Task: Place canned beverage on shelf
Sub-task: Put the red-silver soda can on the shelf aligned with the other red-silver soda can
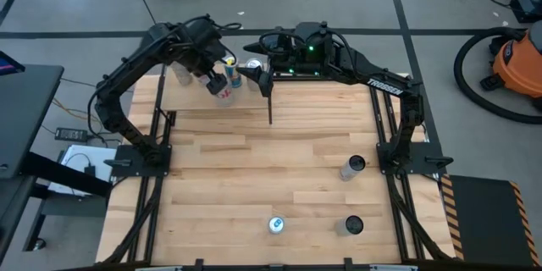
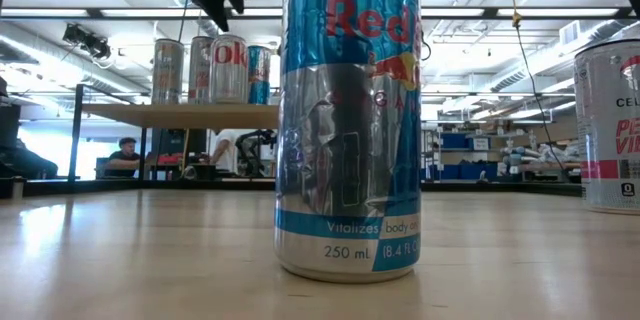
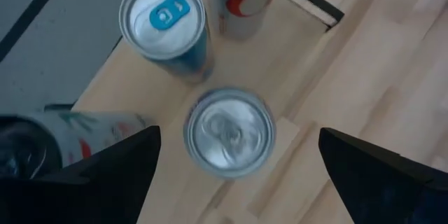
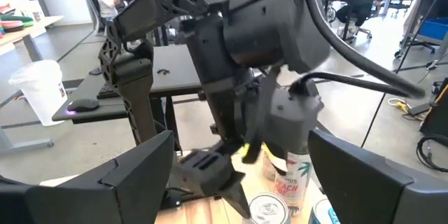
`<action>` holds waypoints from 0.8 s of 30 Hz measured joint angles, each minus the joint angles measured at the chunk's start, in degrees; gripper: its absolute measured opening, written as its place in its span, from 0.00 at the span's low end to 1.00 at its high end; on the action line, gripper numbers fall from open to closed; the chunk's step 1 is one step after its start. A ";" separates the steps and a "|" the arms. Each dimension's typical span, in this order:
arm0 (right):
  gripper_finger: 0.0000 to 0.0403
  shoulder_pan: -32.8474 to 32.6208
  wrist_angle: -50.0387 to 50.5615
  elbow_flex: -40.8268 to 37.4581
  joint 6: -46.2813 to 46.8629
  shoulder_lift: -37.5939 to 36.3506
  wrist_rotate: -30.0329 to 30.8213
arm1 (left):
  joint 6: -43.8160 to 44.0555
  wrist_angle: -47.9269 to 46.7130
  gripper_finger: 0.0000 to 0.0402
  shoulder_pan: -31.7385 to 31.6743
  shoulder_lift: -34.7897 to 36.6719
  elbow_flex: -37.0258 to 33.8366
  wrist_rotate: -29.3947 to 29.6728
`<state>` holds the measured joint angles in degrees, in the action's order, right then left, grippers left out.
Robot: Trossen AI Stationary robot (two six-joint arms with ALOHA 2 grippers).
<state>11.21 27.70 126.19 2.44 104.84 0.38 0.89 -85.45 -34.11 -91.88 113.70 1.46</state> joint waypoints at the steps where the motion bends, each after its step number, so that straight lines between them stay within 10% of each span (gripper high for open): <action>1: 0.84 0.02 0.00 0.00 -0.02 0.00 -0.02 | 0.00 -0.84 0.97 0.00 0.00 0.55 -0.01; 24: 0.84 1.53 -4.99 0.09 -8.81 0.60 -0.92 | -0.04 -4.56 0.97 0.26 5.52 6.06 0.02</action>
<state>12.74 22.71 126.28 -6.37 105.43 -0.53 0.84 -90.02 -33.85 -86.36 119.77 1.48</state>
